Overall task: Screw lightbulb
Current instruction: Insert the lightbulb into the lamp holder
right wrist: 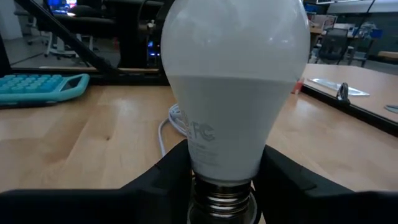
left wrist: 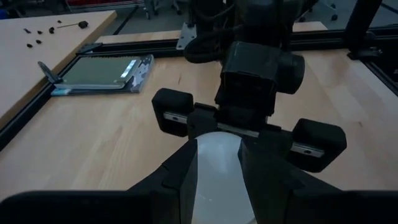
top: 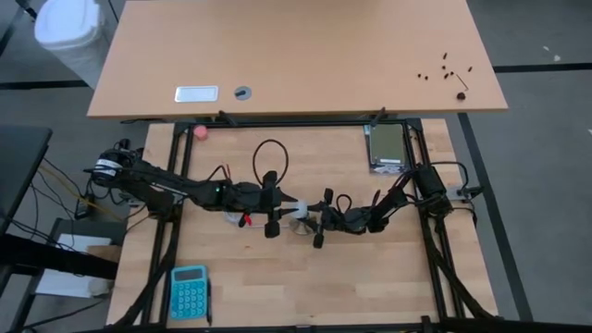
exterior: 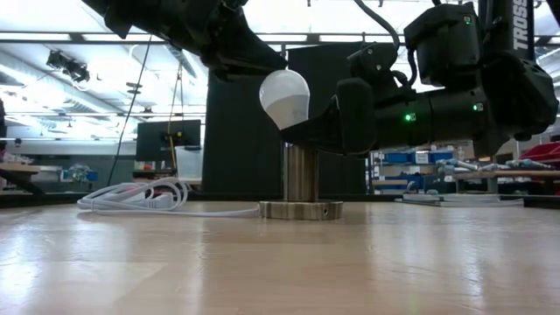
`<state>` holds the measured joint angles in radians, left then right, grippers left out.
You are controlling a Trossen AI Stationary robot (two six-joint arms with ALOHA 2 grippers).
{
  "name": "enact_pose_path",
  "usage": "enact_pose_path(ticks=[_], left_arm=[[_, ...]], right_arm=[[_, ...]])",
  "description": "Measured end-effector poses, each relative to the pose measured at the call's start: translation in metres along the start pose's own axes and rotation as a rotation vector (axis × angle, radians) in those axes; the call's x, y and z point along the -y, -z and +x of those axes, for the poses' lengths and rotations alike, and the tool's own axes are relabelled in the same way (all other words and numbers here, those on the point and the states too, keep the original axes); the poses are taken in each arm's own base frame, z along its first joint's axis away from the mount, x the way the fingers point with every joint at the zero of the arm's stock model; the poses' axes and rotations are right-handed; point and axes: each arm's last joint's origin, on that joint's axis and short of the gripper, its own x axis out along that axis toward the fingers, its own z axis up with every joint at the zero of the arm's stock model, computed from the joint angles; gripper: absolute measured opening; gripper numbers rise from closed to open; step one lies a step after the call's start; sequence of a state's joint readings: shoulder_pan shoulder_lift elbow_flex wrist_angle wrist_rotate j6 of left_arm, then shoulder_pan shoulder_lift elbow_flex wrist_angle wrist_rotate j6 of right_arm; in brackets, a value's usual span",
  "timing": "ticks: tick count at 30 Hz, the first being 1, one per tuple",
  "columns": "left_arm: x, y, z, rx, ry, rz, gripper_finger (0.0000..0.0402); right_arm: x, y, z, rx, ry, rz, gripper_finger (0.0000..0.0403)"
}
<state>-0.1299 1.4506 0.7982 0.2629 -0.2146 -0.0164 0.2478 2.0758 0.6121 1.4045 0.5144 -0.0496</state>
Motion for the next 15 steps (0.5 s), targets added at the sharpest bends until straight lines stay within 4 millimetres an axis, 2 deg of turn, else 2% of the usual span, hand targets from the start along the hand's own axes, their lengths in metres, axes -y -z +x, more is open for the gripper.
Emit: enact_pose_path(ticks=[9,15], left_arm=[[-0.0001,0.0038,0.0009,-0.022,0.001,0.010,0.0127],[-0.0010,0.0035,0.0011,-0.020,0.000,0.008,0.0127]], right_arm=[[-0.0001,-0.0006,0.0001,0.006,-0.007,-0.007,0.0211],[-0.0002,-0.0010,0.0000,0.013,-0.009,-0.001,0.0215]])
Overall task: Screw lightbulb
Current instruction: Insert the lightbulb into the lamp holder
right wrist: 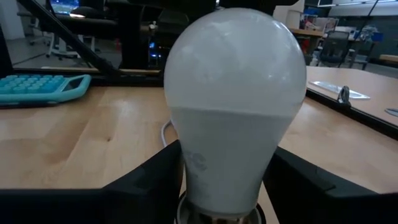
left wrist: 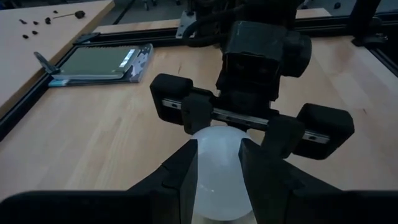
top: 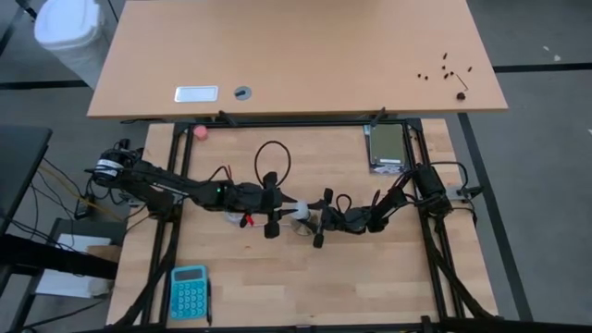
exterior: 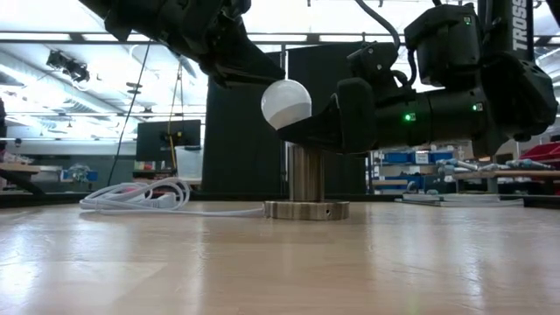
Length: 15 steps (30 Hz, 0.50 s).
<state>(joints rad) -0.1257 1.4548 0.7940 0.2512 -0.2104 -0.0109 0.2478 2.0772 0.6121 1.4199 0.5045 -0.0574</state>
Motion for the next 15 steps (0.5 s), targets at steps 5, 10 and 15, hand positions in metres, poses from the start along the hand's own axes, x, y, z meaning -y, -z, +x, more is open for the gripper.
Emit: enact_pose_path(ticks=[5,10,15], left_arm=[[0.0003,-0.0004,0.0000,0.005,0.012,0.004,0.0127],[0.0014,-0.0012,0.0000,0.013,0.048,0.004,0.0127],[0.0018,-0.0025,-0.0001,0.026,0.060,0.002,0.0127]], right_arm=[[-0.0001,-0.0001,0.0000,0.001,-0.001,0.000,0.0217],[-0.0023,-0.0018,-0.0013,0.017,-0.008,-0.021,0.0216],[-0.0045,-0.0029,-0.0026,0.026,-0.007,-0.037,0.0210]])
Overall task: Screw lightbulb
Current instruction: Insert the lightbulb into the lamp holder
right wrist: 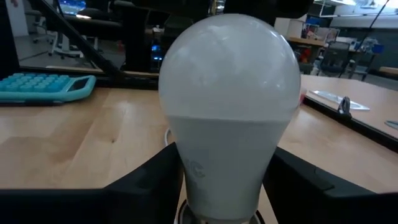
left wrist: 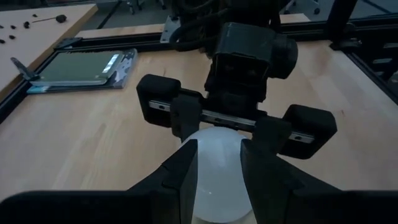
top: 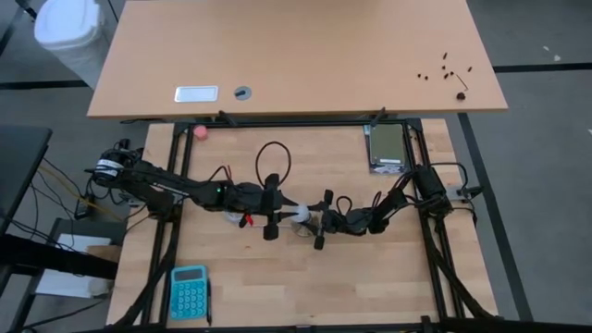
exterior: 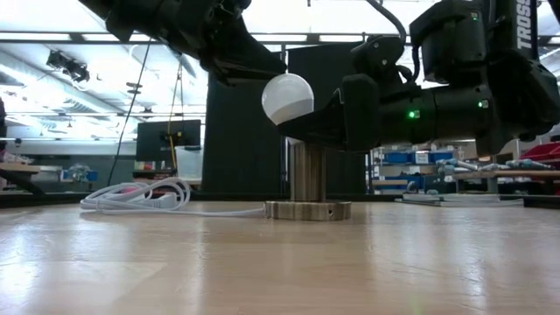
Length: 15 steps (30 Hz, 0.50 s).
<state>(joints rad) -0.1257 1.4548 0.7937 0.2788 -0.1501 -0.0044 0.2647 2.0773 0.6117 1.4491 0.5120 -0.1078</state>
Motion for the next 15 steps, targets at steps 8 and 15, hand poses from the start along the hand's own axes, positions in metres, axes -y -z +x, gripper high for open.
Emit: enact_pose_path(ticks=[8,15], left_arm=[[-0.0001,-0.0027,-0.0002,0.026,0.004,0.018,0.0127],[0.0001,-0.0082,-0.0005,0.083,0.014,0.015,0.0127]], right_arm=[[-0.0021,-0.0028,-0.0014,0.024,0.001,-0.009,0.0194],[-0.0019,-0.0068,-0.0018,0.062,0.004,0.013,0.0181]])
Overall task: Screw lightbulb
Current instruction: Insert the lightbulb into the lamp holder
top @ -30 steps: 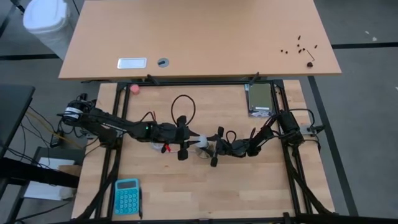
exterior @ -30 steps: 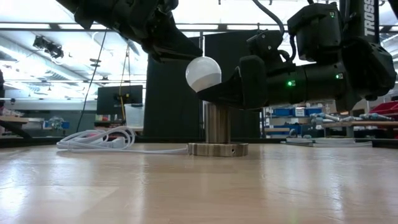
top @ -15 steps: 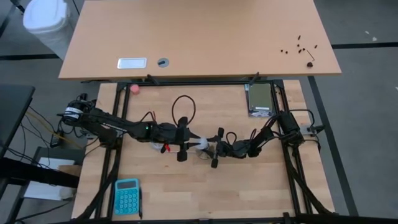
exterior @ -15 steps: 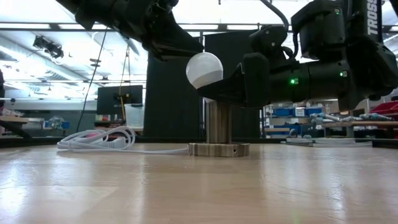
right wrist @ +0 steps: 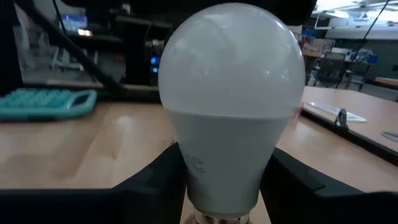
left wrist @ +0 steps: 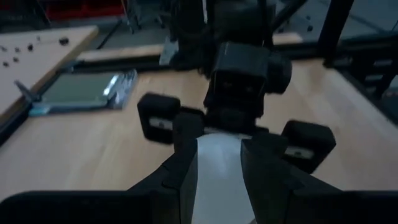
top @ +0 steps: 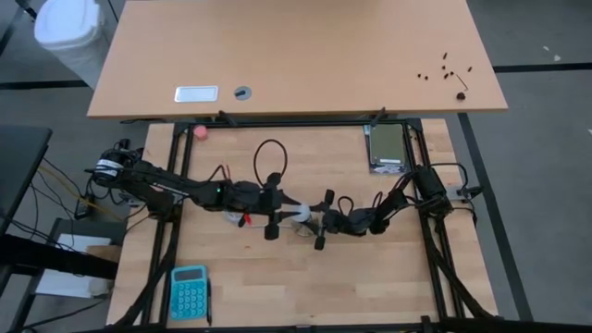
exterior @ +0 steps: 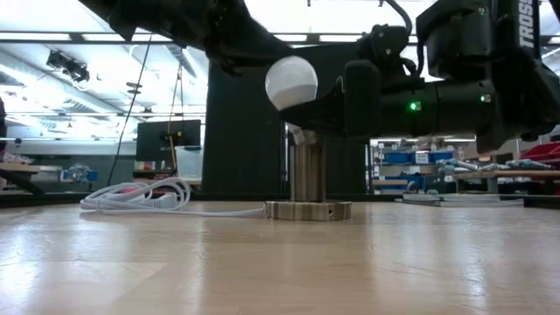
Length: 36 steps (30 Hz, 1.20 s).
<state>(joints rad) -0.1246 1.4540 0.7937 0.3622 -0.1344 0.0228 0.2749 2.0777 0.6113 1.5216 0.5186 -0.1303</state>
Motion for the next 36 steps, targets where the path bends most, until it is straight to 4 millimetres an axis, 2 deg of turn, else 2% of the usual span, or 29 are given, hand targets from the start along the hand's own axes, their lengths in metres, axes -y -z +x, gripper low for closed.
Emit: enact_pose_path(ticks=[14,21,28,36], left_arm=[[0.000,-0.008,0.000,0.078,0.009,0.024,0.0127],[-0.001,-0.009,0.000,0.089,0.006,0.025,0.0127],[-0.002,-0.008,0.000,0.086,0.005,0.015,0.0127],[-0.001,-0.002,0.000,0.023,0.035,0.001,0.0127]], right_arm=[[-0.015,-0.006,-0.012,0.015,0.095,-0.008,0.0177],[-0.007,0.000,-0.015,-0.007,0.101,0.019,0.0175],[-0.002,0.001,-0.011,0.004,0.011,0.066,0.0175],[0.002,0.001,-0.008,0.008,-0.017,0.076,0.0175]])
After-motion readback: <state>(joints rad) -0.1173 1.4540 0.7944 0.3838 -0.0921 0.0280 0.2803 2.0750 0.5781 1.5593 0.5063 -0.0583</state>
